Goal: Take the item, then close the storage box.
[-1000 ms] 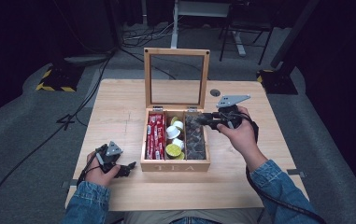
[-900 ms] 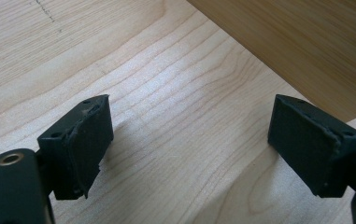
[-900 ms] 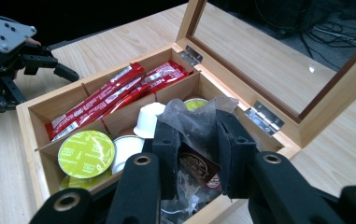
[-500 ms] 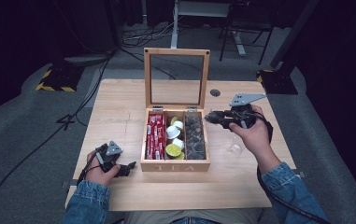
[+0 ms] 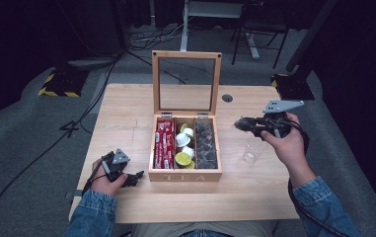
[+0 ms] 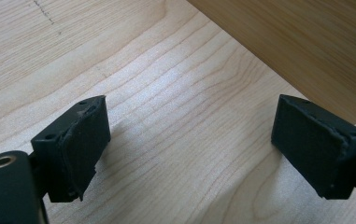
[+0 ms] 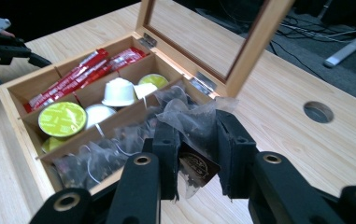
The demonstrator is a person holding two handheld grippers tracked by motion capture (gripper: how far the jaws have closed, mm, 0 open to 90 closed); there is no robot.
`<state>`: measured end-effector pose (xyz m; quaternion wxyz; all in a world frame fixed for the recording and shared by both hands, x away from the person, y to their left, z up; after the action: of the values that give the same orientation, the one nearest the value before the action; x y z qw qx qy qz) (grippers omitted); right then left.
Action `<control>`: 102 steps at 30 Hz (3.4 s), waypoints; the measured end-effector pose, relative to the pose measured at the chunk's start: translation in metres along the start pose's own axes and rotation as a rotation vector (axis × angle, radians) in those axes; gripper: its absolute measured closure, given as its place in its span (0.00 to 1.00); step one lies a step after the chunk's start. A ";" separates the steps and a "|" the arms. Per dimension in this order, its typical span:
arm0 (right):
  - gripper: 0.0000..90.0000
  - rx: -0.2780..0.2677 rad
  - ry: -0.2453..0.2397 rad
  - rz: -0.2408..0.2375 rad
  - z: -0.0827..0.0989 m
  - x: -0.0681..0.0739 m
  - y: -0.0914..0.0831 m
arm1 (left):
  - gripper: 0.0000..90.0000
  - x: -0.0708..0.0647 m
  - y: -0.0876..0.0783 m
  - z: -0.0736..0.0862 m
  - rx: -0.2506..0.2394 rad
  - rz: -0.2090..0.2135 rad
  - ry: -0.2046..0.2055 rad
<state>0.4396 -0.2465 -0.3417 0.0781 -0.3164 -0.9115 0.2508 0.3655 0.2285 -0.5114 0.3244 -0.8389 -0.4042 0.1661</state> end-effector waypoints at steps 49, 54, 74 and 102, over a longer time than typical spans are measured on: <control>0.78 0.254 0.006 0.077 0.068 -0.020 -0.007 | 0.13 0.000 0.000 0.000 -0.002 0.000 0.001; 0.70 0.253 0.018 0.075 0.070 -0.021 -0.006 | 0.13 0.000 0.000 0.000 -0.002 -0.001 0.001; 0.39 0.087 0.113 0.113 0.062 -0.023 -0.011 | 0.13 0.001 0.000 0.000 0.002 -0.009 -0.013; 0.33 -0.083 0.069 0.093 -0.037 -0.020 0.010 | 0.14 0.002 -0.002 0.002 -0.001 -0.027 -0.028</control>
<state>0.4720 -0.2369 -0.3150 0.0847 -0.3698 -0.9022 0.2053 0.3647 0.2315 -0.5114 0.3206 -0.8313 -0.4198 0.1731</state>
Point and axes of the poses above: each handheld gripper's, and its own axes: y roughly forward along the jaws, z roughly out of its underside, x roughly to its left, the point moved 1 cm from there along y, roughly forward along the jaws, and after that the axes turned 4 degrees about -x, right-handed, at the moved point
